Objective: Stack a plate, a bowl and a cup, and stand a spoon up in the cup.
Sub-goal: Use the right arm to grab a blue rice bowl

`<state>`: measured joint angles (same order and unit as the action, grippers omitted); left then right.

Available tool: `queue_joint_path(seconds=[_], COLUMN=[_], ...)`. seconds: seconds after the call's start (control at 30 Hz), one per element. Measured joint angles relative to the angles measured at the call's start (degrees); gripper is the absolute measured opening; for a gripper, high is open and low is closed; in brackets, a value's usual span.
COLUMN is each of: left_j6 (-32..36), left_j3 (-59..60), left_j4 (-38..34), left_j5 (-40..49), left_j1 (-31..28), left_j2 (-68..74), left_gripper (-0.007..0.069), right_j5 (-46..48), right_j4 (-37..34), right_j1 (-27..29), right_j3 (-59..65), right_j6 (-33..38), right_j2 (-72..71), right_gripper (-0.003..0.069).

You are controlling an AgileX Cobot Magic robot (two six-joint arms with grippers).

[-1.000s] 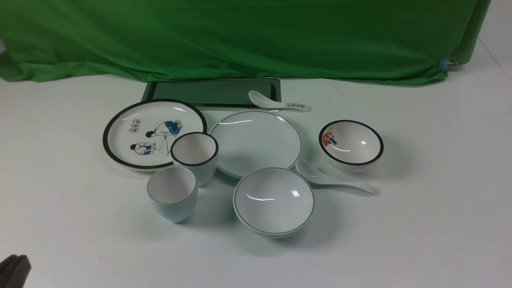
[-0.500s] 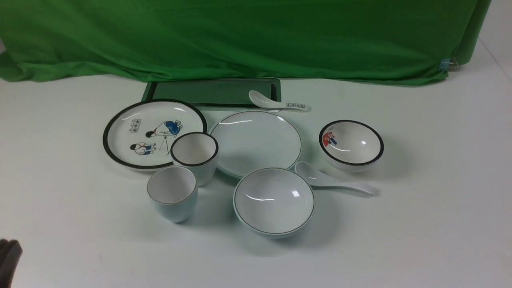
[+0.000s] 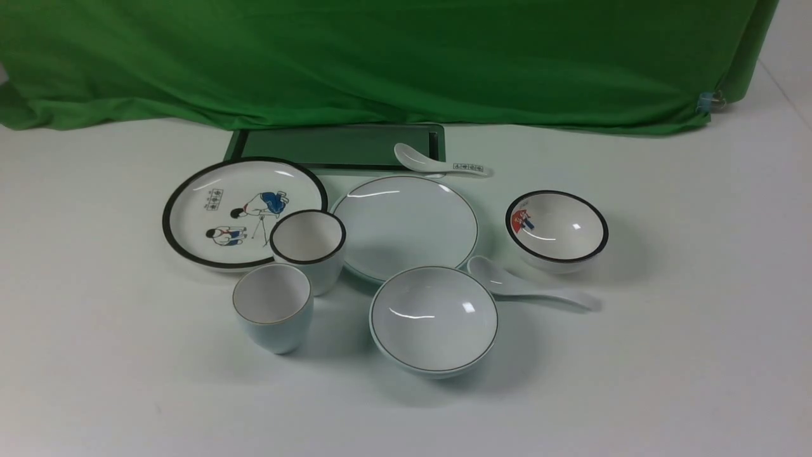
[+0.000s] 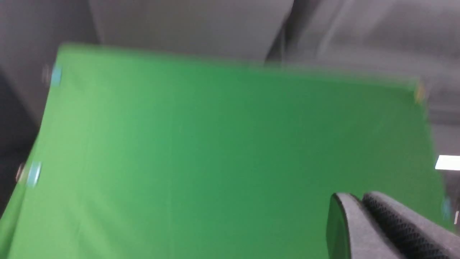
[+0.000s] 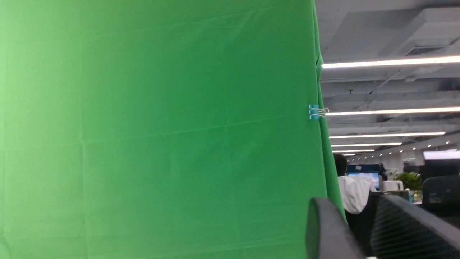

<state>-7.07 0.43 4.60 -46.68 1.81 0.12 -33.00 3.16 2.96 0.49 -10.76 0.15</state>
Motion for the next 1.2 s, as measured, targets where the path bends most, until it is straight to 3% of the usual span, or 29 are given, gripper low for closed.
queue_joint_path(seconds=[0.13,0.2,0.27,0.37,0.47,0.53,0.67,0.8,0.93,1.07,1.13,1.2], left_j6=[-3.15,-3.66,-3.95,-3.95,-3.95,-3.95,-6.01,-10.15,-13.74,-20.23,-18.56,-9.89], left_j3=[-4.21,-11.60,-16.19,-21.43,-22.95,-23.03,-23.07,-23.09,-24.53,-33.07,-36.85,-42.82], left_j4=[0.07,0.07,0.12,1.29,1.91,1.86,1.28,1.08,3.66,10.86,10.66,6.61], left_j5=[4.43,13.64,21.12,28.70,30.17,30.17,28.05,27.40,28.16,50.24,59.38,71.21], left_j1=[0.00,0.00,0.00,0.00,0.00,0.00,0.00,0.00,0.00,4.43,7.31,11.98], left_j2=[0.30,3.35,7.84,16.53,24.14,25.89,34.14,38.37,43.15,50.36,53.62,59.79], left_gripper=[-0.0009,-0.0009,-0.0009,-0.0009,-0.0009,-0.0009,-0.0009,-0.0009,-0.0009,-0.0009,-0.0009,-0.0009], right_j5=[2.72,6.80,11.05,18.50,27.09,29.85,44.42,59.85,70.47,74.98,75.22,75.16], right_j4=[0.13,0.13,0.13,0.18,0.18,0.18,-0.80,-5.38,-14.49,-21.23,-22.70,-24.38], right_j1=[0.00,0.00,0.00,0.00,0.00,0.00,-0.62,-3.23,-7.84,-12.62,-14.19,-18.17], right_j3=[-3.08,-7.71,-13.06,-20.19,-25.47,-26.54,-29.04,-29.74,-30.45,-32.67,-34.24,-38.57], right_j6=[-0.10,0.09,1.30,5.94,11.53,12.14,10.24,13.74,23.28,29.62,30.37,29.71], right_j2=[1.61,4.05,7.89,14.60,21.81,24.19,34.77,43.22,51.55,60.49,64.01,70.64], right_gripper=[0.0127,0.0043,0.0022,0.0013,0.0013,0.0013,0.0013,0.0013,0.0013,0.0013,0.0018,0.0073])
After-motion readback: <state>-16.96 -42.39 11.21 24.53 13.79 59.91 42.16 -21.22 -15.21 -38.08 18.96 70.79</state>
